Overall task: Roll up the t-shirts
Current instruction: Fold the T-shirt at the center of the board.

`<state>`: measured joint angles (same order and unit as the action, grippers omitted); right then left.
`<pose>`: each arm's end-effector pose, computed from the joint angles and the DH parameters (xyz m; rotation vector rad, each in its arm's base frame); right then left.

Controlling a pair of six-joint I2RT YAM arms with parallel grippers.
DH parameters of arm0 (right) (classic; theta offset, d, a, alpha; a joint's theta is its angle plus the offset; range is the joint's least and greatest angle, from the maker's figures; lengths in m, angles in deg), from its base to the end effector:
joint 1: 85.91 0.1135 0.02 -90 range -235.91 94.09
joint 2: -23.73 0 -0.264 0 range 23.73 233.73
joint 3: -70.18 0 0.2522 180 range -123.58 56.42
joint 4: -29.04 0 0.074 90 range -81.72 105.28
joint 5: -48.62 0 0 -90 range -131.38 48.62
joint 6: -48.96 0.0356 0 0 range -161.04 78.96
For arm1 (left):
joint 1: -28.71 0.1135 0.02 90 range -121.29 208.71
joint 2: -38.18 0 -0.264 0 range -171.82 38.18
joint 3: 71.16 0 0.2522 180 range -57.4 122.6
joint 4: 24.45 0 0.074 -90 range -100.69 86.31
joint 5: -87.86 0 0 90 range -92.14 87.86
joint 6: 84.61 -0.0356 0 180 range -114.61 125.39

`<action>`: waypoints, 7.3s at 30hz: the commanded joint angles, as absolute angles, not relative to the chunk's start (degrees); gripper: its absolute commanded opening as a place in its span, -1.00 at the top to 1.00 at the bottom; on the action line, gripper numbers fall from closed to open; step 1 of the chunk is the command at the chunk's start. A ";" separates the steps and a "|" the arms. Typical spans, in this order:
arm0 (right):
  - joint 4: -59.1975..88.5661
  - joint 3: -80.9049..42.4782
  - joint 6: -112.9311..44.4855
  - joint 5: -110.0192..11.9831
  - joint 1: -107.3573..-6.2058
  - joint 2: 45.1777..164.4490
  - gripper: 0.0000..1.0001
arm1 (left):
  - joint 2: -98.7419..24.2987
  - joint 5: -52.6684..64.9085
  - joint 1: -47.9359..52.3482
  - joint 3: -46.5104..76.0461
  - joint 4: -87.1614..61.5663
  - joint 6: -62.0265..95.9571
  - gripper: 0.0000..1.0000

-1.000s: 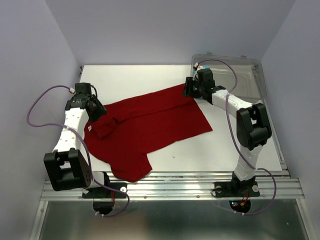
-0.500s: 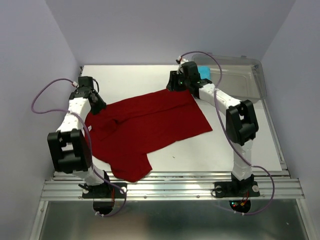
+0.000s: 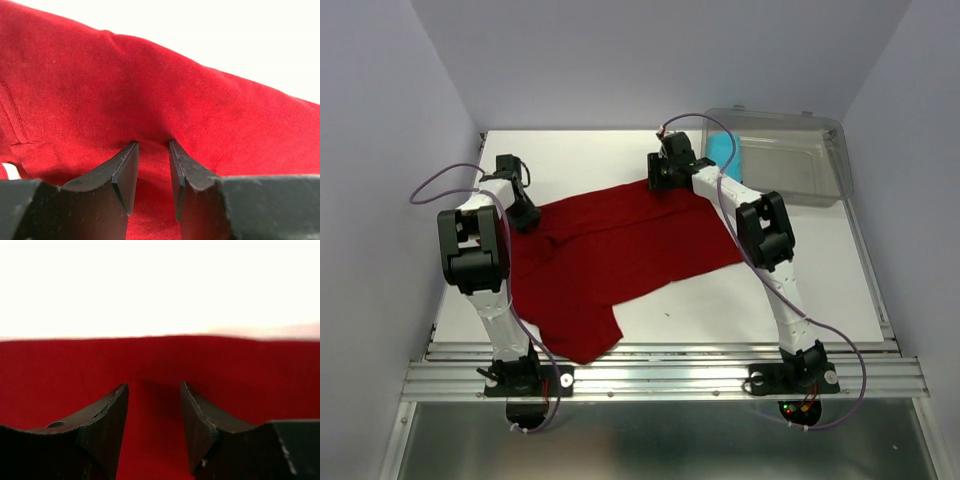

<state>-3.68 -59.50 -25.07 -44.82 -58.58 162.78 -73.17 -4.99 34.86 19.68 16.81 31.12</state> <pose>0.4872 0.2542 0.1720 -0.2634 2.3322 0.4502 0.4016 0.0451 0.1745 -0.7430 2.5411 -0.0483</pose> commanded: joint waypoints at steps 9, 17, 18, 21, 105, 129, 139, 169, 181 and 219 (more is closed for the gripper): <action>-4.94 -77.50 -30.40 -36.54 -58.75 174.99 -0.10 | -86.35 -7.23 36.35 36.26 19.44 27.89 0.19; -4.06 -78.41 -31.29 -43.21 -58.75 168.95 -0.15 | -76.37 -11.80 34.51 39.55 23.14 25.87 0.14; -3.27 -75.88 -31.02 -44.18 -58.75 167.54 -0.16 | -74.34 -14.42 32.94 37.45 23.84 25.86 0.12; -1.34 -71.12 -29.70 -45.15 -58.75 162.19 -0.17 | -67.30 -16.72 30.65 33.58 24.72 26.74 0.09; 3.33 -49.84 -24.60 -48.67 -58.22 149.94 -0.23 | -71.41 -16.38 26.77 20.56 16.91 26.57 0.32; 3.33 -49.22 -24.60 -48.50 -58.22 149.42 -0.24 | -67.73 -16.20 27.04 21.09 19.54 27.45 1.00; 3.50 -48.87 -24.25 -48.58 -58.22 148.71 -0.24 | -62.54 -10.33 23.61 18.10 21.39 28.50 1.00; 5.26 -43.78 -24.34 -48.32 -58.22 144.41 -0.30 | -63.95 10.06 23.43 16.08 21.57 29.47 0.84; 5.61 -42.90 -24.25 -49.46 -58.22 143.62 -0.30 | -56.74 -1.00 32.91 21.09 27.45 25.96 0.03; 6.84 -43.77 -22.23 -52.89 -58.22 145.55 -0.31 | -63.51 -6.98 41.72 9.83 15.50 28.85 0.76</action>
